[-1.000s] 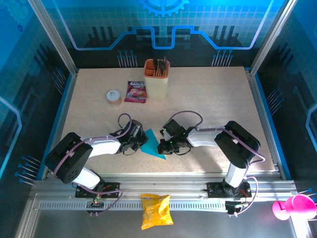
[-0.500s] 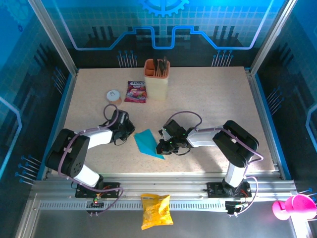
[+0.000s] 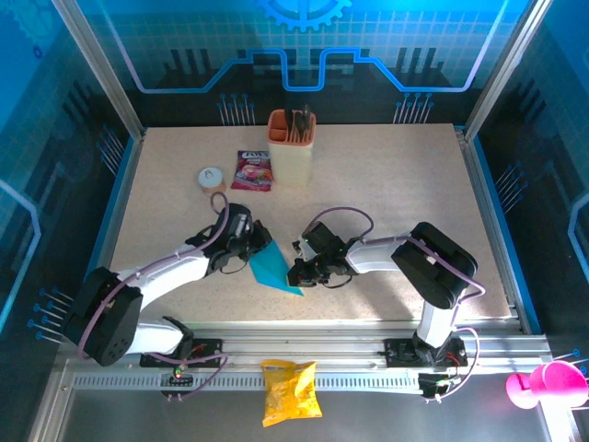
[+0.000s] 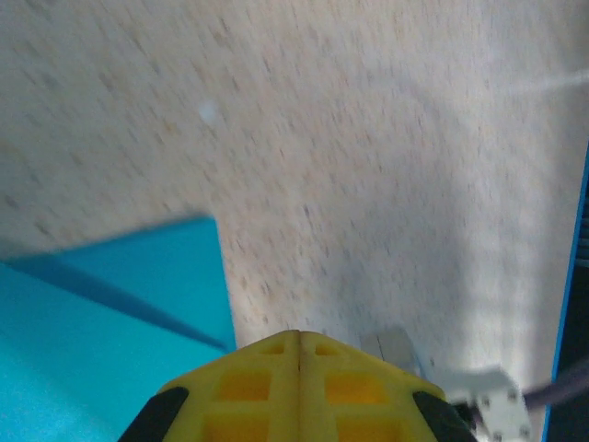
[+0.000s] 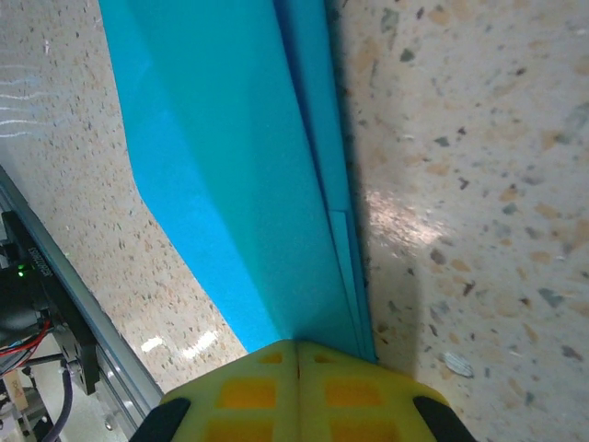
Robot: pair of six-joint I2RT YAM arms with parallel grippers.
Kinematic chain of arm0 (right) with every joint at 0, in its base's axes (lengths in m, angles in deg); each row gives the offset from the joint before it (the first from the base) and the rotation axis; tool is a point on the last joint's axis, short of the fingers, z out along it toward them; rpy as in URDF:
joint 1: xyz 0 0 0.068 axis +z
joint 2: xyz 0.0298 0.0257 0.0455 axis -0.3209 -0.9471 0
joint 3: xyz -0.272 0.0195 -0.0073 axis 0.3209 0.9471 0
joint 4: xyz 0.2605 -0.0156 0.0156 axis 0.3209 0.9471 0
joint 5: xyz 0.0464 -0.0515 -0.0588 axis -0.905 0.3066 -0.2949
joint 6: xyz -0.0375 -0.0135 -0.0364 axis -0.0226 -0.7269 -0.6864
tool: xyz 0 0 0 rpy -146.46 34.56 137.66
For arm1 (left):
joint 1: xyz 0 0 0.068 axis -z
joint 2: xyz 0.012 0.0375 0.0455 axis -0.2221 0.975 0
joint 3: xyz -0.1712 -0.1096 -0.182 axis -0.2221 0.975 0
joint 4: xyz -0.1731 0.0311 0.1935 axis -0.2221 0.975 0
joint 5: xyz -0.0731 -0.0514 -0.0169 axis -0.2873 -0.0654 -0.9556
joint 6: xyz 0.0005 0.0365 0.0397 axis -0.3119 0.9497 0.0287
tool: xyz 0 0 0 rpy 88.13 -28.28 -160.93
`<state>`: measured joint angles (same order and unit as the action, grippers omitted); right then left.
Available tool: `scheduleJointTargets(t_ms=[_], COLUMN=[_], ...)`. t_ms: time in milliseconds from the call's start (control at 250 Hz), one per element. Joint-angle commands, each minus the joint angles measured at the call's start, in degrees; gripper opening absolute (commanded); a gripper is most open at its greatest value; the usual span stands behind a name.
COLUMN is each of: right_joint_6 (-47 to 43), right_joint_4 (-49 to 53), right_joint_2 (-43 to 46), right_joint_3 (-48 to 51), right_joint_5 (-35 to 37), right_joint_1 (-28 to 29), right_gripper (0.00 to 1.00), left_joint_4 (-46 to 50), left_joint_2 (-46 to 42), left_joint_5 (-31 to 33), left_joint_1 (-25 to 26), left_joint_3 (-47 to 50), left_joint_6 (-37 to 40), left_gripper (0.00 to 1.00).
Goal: Fold a paper plane with a square sheet of paper (pick it up from the middle)
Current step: Fourth fold the wing at the center of the table.
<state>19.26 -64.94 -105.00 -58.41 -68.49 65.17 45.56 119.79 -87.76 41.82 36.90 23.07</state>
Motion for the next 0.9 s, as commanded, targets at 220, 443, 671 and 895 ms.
scheduleJointTargets(t_ms=[220, 443, 671, 895], right_joint_6=[-0.8, -3.1, -3.6, -6.8], right_joint_4=[8.7, 6.6, 3.3, 9.1], right_joint_2=[-2.0, -0.5, 4.8, 10.9], right_joint_3=[0.0, 3.5, 10.2, 12.3], right_joint_5=[5.7, 3.8, 4.0, 5.0], right_joint_1=[1.1, 2.3, 3.7, 4.4], right_gripper=[0.00, 0.00, 0.00, 0.00], left_joint_4=[-5.8, -5.1, -5.3, -4.9], left_joint_2=[11.2, 15.0, 17.4, 18.8], left_joint_5=[1.1, 3.9, 4.1, 4.4], left_joint_1=[2.1, 2.0, 2.0, 1.8], left_joint_3=[3.4, 3.2, 2.9, 1.7], left_joint_6=[-1.6, -1.3, -1.7, -1.3], left_gripper=[0.00, 0.00, 0.00, 0.00])
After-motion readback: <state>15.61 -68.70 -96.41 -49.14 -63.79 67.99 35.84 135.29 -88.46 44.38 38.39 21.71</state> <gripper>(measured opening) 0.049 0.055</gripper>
